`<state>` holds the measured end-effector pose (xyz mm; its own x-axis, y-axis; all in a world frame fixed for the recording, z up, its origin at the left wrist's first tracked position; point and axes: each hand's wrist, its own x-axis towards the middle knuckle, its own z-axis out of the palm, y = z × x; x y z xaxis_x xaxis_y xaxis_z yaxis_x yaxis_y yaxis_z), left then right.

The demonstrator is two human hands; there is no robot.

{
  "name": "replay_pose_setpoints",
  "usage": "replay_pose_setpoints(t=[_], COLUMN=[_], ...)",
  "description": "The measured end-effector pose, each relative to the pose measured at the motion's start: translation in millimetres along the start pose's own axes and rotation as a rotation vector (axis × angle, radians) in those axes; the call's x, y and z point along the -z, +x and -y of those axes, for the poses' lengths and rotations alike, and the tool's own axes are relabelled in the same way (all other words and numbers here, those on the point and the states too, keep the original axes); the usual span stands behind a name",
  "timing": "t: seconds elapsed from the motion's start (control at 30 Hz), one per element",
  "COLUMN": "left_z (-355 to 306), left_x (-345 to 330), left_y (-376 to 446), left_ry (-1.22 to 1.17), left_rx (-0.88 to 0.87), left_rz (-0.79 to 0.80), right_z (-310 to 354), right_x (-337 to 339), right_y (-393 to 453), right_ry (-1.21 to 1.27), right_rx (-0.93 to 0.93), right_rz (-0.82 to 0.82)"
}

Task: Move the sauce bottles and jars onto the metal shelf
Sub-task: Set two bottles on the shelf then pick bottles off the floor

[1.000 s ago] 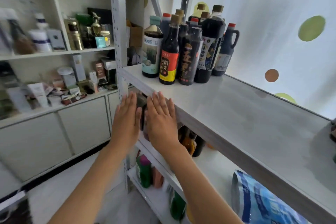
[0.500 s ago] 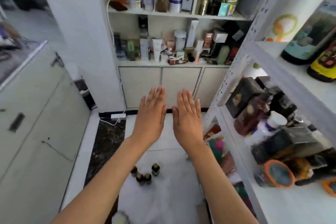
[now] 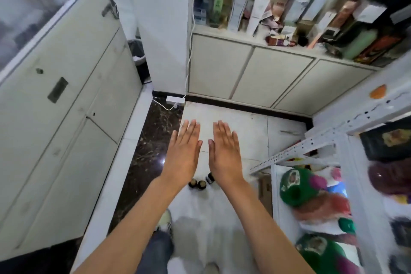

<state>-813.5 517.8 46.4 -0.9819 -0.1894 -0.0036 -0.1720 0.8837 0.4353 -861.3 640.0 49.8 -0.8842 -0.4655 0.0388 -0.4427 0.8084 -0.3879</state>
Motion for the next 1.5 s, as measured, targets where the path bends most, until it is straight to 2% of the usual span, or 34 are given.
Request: replay_pose_setpoints(t=[0.13,0.27,0.43,0.57,0.7,0.83,0.97,1.17,1.3,1.4,1.5], left_z=[42.2,75.8,102.2,114.1,117.7,134.8,171.3,215.9,225.9,226.5,228.4], left_x=[-37.3,-84.7,-145.9,-219.7,-304.4,-403.9,-486.3,-574.4,-602.8,-610.2,-612.5], left_y=[18.0,35.2,50.0,43.8,20.5,7.6,9.7,8.6,13.8,23.7,30.7], left_ry=[-0.065,-0.015,-0.028,-0.083,-0.189,-0.230,-0.238,-0.183,-0.168,-0.170,-0.094], left_rx=[0.071,0.124,0.181,0.282,0.430,0.550,0.707,0.710,0.635,0.611,0.613], left_rz=[0.096,0.215,0.279,0.322,0.297,0.391,0.399,0.481,0.422,0.337,0.340], right_z=[-4.0,-16.8,-52.3,-92.0,-135.9,-190.9,-242.2,-287.8,-303.3,-305.5,-309.2], right_x=[-50.0,-94.4,-147.3,-207.0,-280.7,-364.0,-445.6,-535.3,-575.3,-588.6,-590.2], right_y=[22.6,34.8,38.9,21.0,4.8,-8.2,-15.8,-14.8,-17.1,-20.4,-19.5], right_ry=[0.003,0.012,0.115,0.176,0.233,0.212,0.224,0.233,0.242,0.266,0.257], right_rx=[-0.082,-0.148,-0.348,-0.398,-0.448,-0.456,-0.520,-0.517,-0.501,-0.498,-0.407], right_rz=[0.117,0.210,0.275,0.366,0.486,0.612,0.612,0.662,0.651,0.573,0.541])
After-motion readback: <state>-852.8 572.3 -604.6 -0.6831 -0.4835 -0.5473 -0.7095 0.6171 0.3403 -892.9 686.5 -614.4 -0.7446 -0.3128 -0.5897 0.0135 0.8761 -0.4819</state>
